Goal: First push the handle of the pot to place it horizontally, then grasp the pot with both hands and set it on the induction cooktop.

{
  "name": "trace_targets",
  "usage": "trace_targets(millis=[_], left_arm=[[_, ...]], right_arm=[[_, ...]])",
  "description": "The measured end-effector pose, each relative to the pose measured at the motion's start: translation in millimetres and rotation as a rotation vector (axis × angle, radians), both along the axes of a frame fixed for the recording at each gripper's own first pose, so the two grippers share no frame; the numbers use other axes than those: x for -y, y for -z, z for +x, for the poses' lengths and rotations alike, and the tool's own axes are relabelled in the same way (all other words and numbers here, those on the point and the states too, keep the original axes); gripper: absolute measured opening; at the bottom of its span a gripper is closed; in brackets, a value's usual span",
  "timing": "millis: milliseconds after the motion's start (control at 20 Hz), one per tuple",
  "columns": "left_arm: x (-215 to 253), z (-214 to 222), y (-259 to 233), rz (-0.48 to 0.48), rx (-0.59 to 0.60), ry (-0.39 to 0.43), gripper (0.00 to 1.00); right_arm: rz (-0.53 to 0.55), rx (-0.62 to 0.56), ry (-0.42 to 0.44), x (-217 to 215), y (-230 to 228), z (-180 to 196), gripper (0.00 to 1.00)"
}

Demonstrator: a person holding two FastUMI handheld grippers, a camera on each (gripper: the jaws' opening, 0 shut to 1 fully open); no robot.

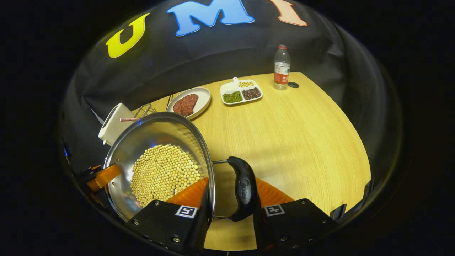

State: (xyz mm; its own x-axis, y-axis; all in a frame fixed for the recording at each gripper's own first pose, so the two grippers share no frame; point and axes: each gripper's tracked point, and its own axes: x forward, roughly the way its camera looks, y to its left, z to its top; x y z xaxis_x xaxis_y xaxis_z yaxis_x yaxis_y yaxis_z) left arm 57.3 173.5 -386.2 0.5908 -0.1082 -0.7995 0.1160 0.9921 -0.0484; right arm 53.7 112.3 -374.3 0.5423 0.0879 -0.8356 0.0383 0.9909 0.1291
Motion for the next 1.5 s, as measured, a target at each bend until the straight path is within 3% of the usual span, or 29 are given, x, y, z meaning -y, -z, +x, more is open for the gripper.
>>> trace_targets(millis=[50, 100, 750, 850, 1100, 1500], left_arm=[[-5, 1, 0, 0.002, 0.001, -0.002, 0.67], [-12, 1, 0, 0.006, -0.001, -0.003, 0.63], [-83, 12, 9, 0.016, -0.017, -0.042, 0.67], [-94, 16, 11, 0.014, -0.019, -0.042, 0.6], [-122, 19, 9, 0.029, -0.025, -0.038, 0.64], [-150, 34, 18, 0.035, -0.014, -0.038, 0.6]], right_arm=[[0.0, -0.001, -0.003, -6, 1, 1, 0.53], [0.001, -0.004, -0.008, -12, 1, 1, 0.53], [-0.008, -0.014, -0.024, -82, 9, 13, 0.53], [-0.005, -0.016, -0.025, -92, 12, 15, 0.53], [0.007, -0.037, -0.03, -115, 20, 18, 0.53], [0.021, -0.052, -0.024, -142, 32, 27, 0.54]])
